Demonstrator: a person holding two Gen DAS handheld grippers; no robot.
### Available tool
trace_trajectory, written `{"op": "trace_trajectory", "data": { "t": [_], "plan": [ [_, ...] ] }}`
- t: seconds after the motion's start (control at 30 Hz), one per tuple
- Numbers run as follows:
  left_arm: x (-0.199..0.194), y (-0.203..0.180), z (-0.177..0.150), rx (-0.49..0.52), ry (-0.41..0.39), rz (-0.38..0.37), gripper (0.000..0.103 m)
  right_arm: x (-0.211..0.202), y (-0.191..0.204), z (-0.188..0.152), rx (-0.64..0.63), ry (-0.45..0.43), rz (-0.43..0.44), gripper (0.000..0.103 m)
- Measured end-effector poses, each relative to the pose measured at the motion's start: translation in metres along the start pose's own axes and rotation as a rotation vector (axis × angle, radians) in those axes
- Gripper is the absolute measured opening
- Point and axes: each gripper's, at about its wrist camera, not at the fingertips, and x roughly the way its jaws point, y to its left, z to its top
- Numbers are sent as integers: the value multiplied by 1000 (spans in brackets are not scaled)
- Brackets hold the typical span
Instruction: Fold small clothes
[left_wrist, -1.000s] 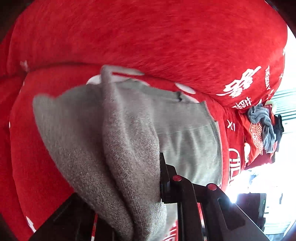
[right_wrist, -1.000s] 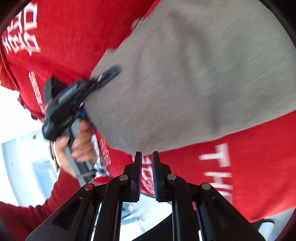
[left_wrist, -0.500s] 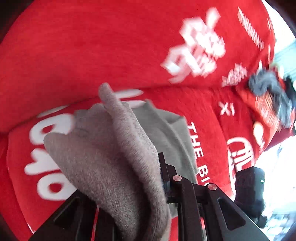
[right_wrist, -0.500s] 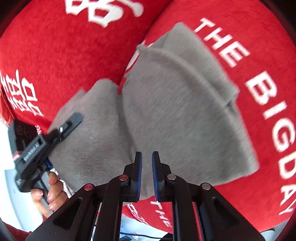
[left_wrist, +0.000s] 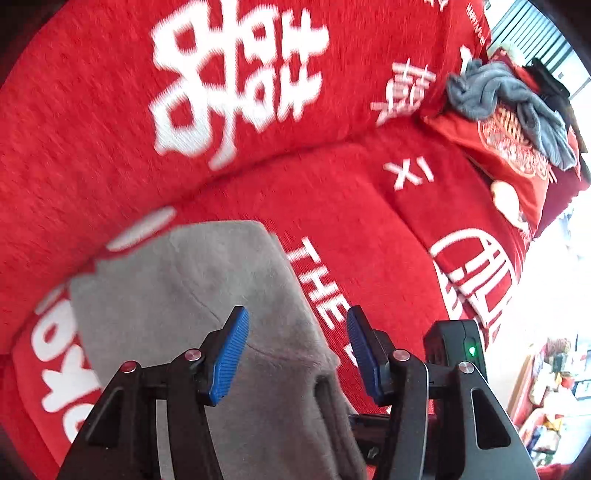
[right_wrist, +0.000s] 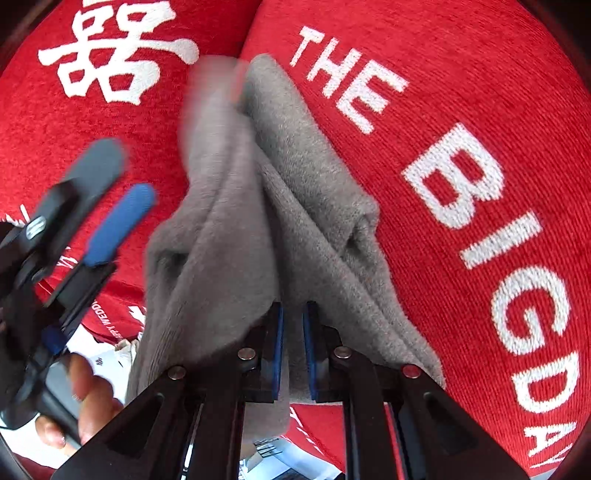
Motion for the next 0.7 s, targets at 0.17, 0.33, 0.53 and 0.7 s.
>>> {"op": "trace_trajectory", "data": {
  "t": [0.17,0.33,0.53,0.7],
  "plan": [
    [-29,66,-27,-175,-76,126,89,-28,-23,8,118,-69,123,46],
    [-19,136,-81,-334,70,239,89,-49,-48,-5,223,-122,269,60],
    [-17,161,-126,-402,135,228,89,-38,-19,-60,66,-47,149,63],
    [-21,159,-132,-415,125,207,89,1,27,-83,-159,58,-15,63]
  ]
}}
